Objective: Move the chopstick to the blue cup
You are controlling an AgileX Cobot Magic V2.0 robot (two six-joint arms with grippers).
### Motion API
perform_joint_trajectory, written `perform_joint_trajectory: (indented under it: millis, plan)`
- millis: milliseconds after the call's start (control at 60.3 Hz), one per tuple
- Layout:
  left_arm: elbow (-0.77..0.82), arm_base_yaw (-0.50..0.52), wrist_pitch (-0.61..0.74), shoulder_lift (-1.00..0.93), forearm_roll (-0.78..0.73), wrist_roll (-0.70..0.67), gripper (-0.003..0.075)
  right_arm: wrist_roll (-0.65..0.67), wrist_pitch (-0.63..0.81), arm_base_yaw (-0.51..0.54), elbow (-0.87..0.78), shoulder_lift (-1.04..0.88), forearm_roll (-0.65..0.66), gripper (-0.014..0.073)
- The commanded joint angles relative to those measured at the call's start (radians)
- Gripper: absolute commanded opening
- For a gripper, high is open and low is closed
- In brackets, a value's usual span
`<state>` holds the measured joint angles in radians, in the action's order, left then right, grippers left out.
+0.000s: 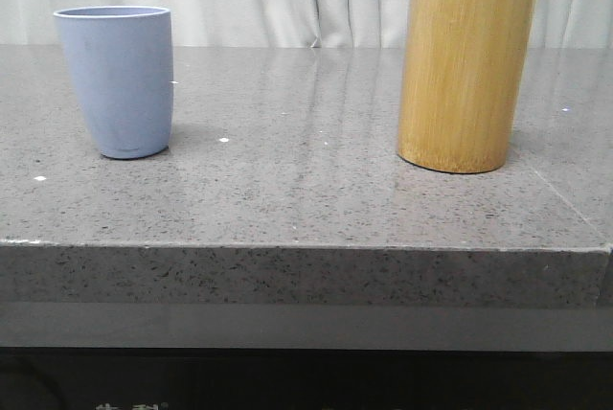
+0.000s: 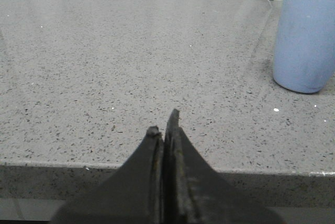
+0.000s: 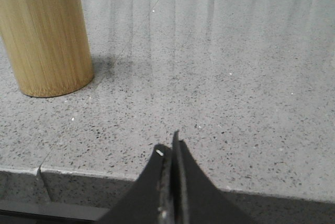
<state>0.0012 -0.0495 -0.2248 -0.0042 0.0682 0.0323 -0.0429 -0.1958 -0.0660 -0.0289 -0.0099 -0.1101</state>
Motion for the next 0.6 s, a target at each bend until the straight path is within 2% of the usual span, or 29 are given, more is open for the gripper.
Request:
perform_joint_trajectory:
  millis: [0, 232, 431, 580]
  plan:
    - [0.01, 0.0, 0.091, -0.025, 0.01, -0.008, -0.0019, -0.004, 0.074, 0.003, 0.006, -0.022, 0.007, -0.006]
    - [0.01, 0.0, 0.101, -0.025, 0.01, -0.008, -0.0019, -0.003, 0.086, 0.002, 0.006, -0.022, -0.045, -0.006]
    - [0.002, 0.0, 0.231, -0.025, 0.01, -0.008, -0.0019, -0.003, 0.118, 0.001, 0.018, -0.022, -0.047, -0.006]
    - [-0.062, 0.0, 0.175, -0.021, 0.01, -0.008, -0.0019, -0.003, 0.112, 0.001, 0.081, -0.022, -0.054, -0.006]
